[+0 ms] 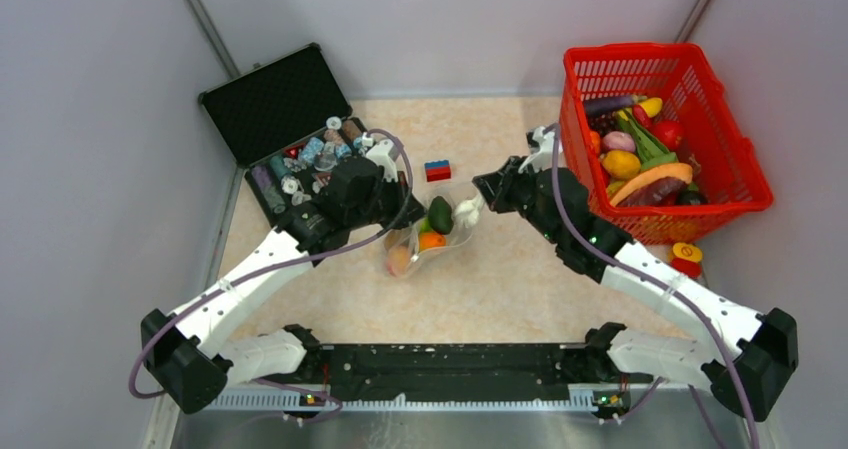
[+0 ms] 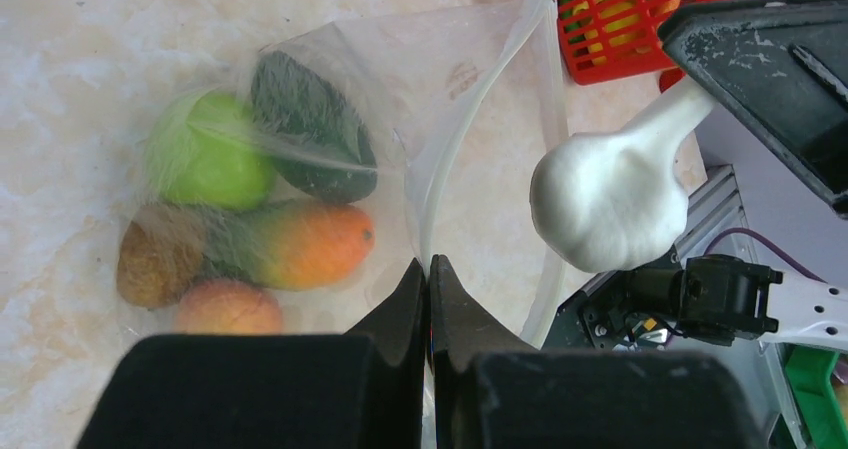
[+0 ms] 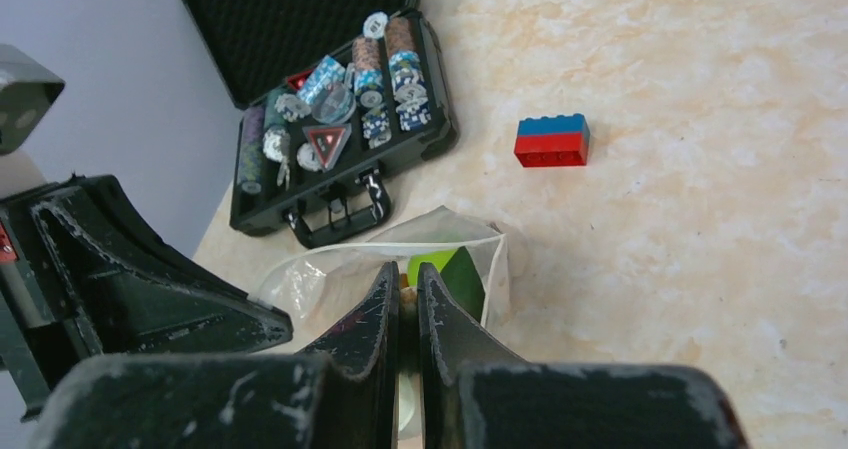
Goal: Place the food in the zip-top bag and seal the zipper
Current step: Place the fake vegetable in the zipper food storage bag.
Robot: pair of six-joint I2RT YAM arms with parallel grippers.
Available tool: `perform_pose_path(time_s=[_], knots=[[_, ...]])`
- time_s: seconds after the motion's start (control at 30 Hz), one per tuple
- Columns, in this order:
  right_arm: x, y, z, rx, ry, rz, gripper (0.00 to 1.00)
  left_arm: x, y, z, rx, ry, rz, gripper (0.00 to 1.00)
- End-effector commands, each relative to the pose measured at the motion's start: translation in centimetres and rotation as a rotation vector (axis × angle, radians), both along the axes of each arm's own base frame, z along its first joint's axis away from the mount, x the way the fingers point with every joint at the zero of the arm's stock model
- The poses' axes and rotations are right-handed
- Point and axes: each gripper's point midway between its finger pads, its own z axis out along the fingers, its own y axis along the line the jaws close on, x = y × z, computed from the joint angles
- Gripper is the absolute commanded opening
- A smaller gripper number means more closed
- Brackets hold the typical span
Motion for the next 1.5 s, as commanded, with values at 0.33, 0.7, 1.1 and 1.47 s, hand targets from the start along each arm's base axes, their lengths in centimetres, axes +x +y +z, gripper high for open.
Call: perform_pose_path(time_s=[0.33,0.7,1.1,1.47], knots=[[-0.1,3.5,-1.2,0.073,-0.058,-0.297,0.00,0.9,0.3,2.6,-0.067,-0.080,0.057,0.00],[-0.7,6.9,-0.6,0.133,-0.123,-0.216,0.66,1.1,1.5,2.5,-0.048,-0.096,0.109,0.00],[-1.6,6.3,1.0,0.116,-0.150,-0.172,0.65,1.1,0.9,2.3,-0.057,-0.082,0.091,0.00],[0.0,3.5,4.4,0.016,-0.133,-0.095,0.67,1.0,1.3,2.1,-0.048,-0.081,0.104,0.00]])
